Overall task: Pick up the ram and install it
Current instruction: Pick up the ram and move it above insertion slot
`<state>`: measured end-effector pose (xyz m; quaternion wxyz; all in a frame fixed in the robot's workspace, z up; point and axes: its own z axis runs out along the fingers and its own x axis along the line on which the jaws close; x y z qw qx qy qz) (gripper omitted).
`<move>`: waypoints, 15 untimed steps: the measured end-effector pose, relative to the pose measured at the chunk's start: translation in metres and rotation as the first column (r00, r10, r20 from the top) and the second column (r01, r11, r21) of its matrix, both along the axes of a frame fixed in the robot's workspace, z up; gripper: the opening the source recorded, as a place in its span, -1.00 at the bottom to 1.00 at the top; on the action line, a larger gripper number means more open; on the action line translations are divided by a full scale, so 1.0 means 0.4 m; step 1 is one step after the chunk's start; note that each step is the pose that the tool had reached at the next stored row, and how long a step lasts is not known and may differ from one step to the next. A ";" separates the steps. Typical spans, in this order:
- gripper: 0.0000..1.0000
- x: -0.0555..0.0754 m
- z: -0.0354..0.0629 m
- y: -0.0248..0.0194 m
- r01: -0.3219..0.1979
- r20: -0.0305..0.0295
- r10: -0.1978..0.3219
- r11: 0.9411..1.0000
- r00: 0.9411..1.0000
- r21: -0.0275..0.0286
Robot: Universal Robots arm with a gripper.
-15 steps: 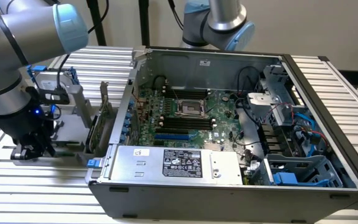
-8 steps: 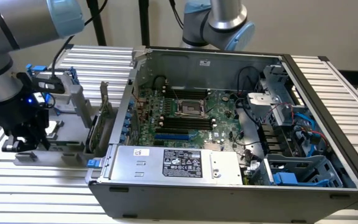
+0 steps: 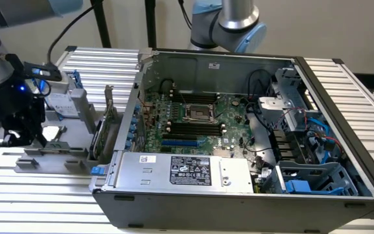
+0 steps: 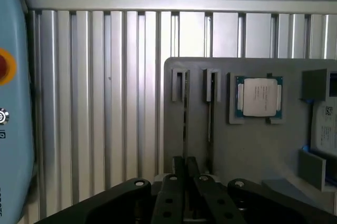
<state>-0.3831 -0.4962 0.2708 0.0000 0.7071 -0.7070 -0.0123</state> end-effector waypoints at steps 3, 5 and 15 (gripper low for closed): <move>-0.73 0.010 0.028 0.000 -0.010 0.000 0.010 1.000 1.000 0.007; -0.73 0.018 0.046 0.000 -0.017 0.000 0.017 1.000 1.000 0.014; -0.73 0.066 0.133 -0.002 -0.052 0.001 0.052 0.997 0.999 0.049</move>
